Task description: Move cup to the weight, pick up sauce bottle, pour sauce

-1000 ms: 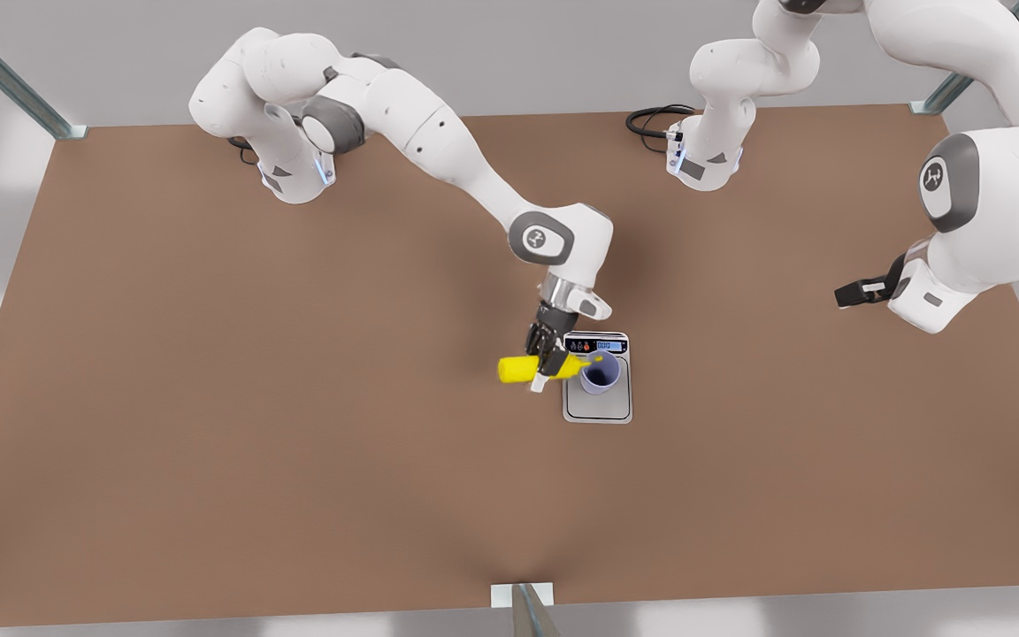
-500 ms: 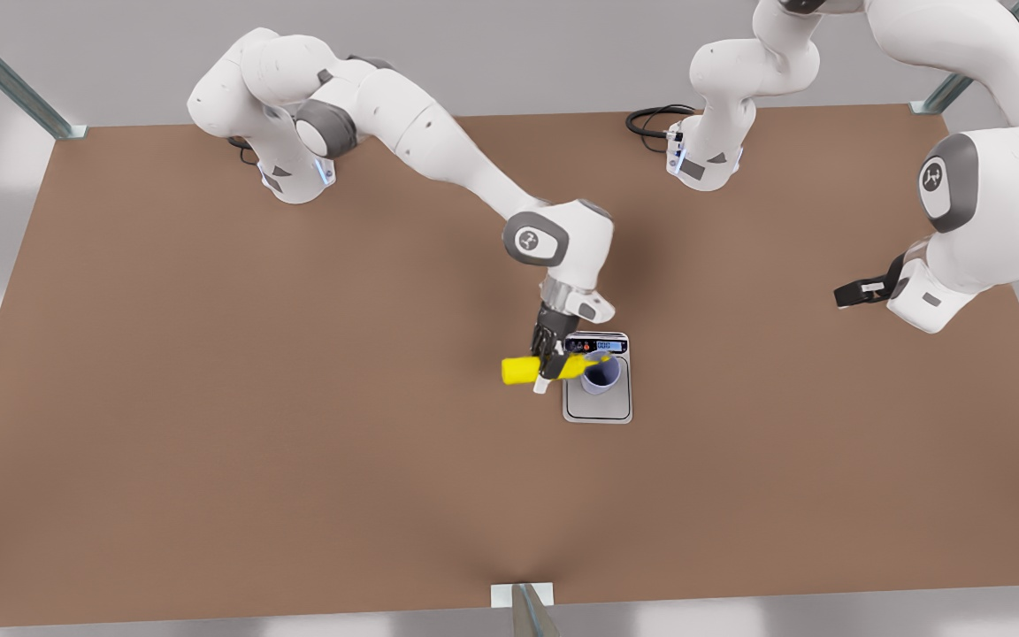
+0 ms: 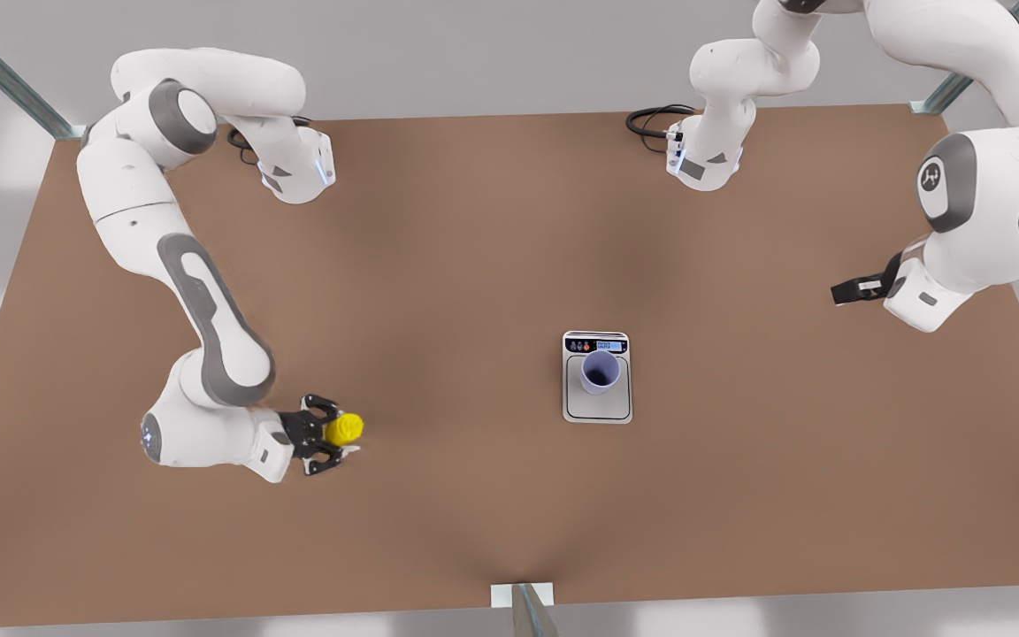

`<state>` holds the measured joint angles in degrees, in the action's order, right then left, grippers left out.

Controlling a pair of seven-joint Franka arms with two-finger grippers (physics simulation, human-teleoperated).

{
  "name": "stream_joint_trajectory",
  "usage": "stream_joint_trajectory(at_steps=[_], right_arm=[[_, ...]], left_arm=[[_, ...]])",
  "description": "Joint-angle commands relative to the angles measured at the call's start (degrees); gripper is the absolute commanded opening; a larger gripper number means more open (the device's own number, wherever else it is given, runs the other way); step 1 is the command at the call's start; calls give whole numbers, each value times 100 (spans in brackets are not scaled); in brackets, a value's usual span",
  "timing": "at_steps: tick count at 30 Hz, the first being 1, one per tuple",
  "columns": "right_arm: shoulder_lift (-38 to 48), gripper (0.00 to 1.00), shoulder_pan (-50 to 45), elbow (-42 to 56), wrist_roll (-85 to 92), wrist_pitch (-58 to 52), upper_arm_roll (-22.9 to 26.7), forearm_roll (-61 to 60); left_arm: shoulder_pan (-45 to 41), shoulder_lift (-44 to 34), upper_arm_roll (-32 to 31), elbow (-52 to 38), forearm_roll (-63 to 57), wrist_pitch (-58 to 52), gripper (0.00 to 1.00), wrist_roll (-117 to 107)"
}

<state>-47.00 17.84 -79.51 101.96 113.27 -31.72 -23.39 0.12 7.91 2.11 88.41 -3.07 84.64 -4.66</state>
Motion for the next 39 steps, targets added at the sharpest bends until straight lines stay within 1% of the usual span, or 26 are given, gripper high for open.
stream_joint_trajectory(at_steps=[1, 3, 5, 7, 12, 17, 39], right_arm=[[-63, 57, 52, -12, 252, -68, -1, -173], [-319, 57, 237, -91, 1089, -490, -1, -1228], [-731, 57, 351, -258, 1756, -525, -1, -1659], [-749, 57, 518, -337, 1766, -719, 16, -1660], [-749, 58, 430, -425, 2012, -657, 60, -1659], [-986, 58, 342, -434, 2469, -710, 52, -2055], [-1241, 59, 167, -443, 2557, -622, 60, -2108]], left_arm=[[6, 0, 0, 1, -1, 0, 100, 0], [6, 0, 0, 1, -1, 0, 100, 0], [6, 0, 0, 1, -1, 0, 100, 0], [-3, 0, 0, 1, -1, -35, 100, 0], [-3, 0, 0, -8, -1, -44, 100, 0], [-3, 8, 0, -8, -1, -44, 100, 0], [-3, 44, 0, -8, -1, -35, 100, 0]])
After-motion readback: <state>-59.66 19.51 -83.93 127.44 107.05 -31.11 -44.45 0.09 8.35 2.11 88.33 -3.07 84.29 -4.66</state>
